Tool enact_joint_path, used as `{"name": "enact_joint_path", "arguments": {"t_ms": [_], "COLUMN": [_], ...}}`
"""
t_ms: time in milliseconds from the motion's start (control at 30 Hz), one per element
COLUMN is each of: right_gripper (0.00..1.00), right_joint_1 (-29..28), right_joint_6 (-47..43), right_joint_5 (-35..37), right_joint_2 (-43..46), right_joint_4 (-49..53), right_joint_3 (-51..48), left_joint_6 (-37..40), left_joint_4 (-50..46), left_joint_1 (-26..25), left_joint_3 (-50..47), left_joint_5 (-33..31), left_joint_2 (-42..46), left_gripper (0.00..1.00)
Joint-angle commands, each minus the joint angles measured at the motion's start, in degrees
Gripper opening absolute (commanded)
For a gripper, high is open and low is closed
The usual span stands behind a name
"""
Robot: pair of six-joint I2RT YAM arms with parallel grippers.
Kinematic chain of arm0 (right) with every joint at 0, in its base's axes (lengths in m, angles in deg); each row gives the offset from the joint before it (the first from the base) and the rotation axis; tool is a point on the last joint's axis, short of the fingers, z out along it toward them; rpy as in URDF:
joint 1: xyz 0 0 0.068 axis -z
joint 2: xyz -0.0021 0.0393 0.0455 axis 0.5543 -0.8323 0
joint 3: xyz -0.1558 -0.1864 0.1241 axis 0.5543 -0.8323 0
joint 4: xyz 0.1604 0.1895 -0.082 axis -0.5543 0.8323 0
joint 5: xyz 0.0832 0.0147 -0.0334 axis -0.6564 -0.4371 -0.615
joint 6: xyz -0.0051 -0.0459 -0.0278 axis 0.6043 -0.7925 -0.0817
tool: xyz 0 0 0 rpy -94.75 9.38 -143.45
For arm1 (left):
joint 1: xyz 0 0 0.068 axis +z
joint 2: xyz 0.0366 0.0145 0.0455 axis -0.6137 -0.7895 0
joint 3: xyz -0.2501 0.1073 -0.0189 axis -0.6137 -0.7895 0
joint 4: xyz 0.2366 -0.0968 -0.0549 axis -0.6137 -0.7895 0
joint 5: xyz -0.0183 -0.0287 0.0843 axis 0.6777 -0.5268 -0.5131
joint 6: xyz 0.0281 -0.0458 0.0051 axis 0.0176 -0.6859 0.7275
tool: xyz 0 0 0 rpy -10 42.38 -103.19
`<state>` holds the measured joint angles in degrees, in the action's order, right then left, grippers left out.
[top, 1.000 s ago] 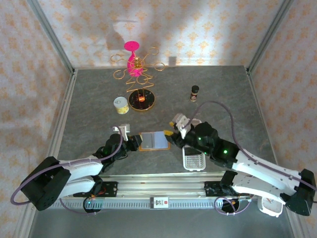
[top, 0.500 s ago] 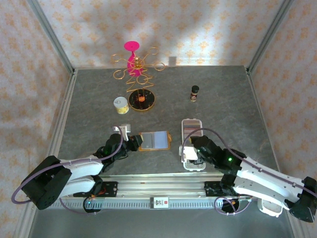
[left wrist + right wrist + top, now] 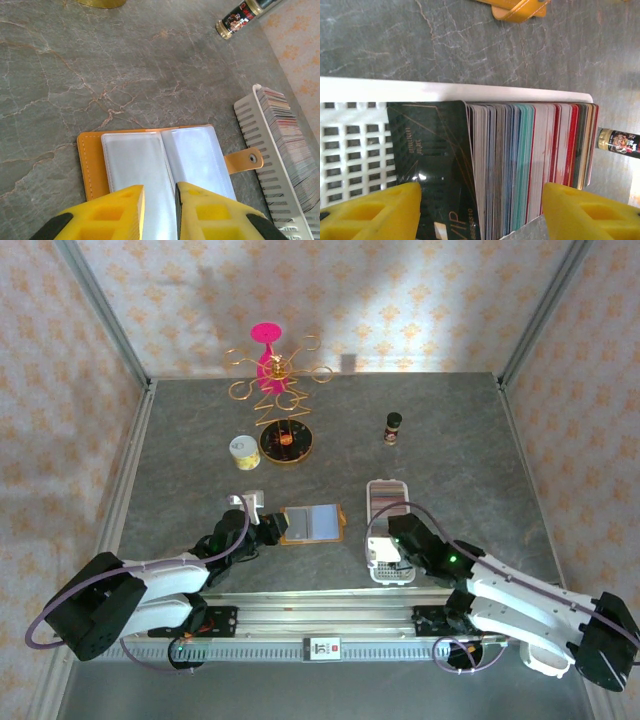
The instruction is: Put the credit cards into the card holder
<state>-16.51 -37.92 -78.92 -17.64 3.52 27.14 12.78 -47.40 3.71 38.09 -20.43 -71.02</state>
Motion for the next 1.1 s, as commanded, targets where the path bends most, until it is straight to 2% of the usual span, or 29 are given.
{"name": "enact_joint_path", "arguments": {"t_ms": [0,167,400,567,700,733,833,867,1067], "right_gripper": [0.63,0.54,0.34,0.25,0.26,0.30,0.52,0.55,0.57], "right_joint_1": [0.32,0.25,0.34,0.49,0.51,0.52,0.51,0.51,0.51], "right_joint_6": [-1.35,-1.82,-2.35,-2.47,-2.49,-2.39,-2.33,-2.38,-2.39], "right_joint_5": [-1.47,-1.56,0.03,1.06,1.48,1.30,0.82,0.81,0.97], "right_joint_2": [-0.85,-2.09,-1.79,-1.40,-1.00,-0.90,-0.74,-0.77,-2.51], "right_joint_4": [-3.12,-2.68,-1.23,-0.02,0.50,0.68,0.11,-0.20,-2.34], "right_joint_3": [-0.72,-0.73,-0.82,-0.64,-0.64,-0.63,-1.23,-1.46,-2.17], "left_joint_6": [0.31,0.48,0.49,0.48,0.48,0.48,0.57,0.57,0.56], "left_joint_4": [2.34,2.28,2.27,2.27,2.37,2.36,2.37,2.37,2.45], "left_joint_1": [-0.74,-0.75,-0.74,-0.74,-0.73,-0.74,-0.74,-0.74,-0.74], "left_joint_3": [0.16,0.34,0.41,0.47,0.43,0.43,0.43,0.44,0.43], "left_joint_5": [0.44,0.53,0.52,0.42,0.55,0.51,0.51,0.51,0.47], "left_joint_2": [-1.10,-1.46,-1.56,-1.71,-1.90,-1.89,-1.89,-1.87,-1.99], "left_gripper": [0.24,0.24,0.24,0.24,0.24,0.24,0.24,0.24,0.24]}}
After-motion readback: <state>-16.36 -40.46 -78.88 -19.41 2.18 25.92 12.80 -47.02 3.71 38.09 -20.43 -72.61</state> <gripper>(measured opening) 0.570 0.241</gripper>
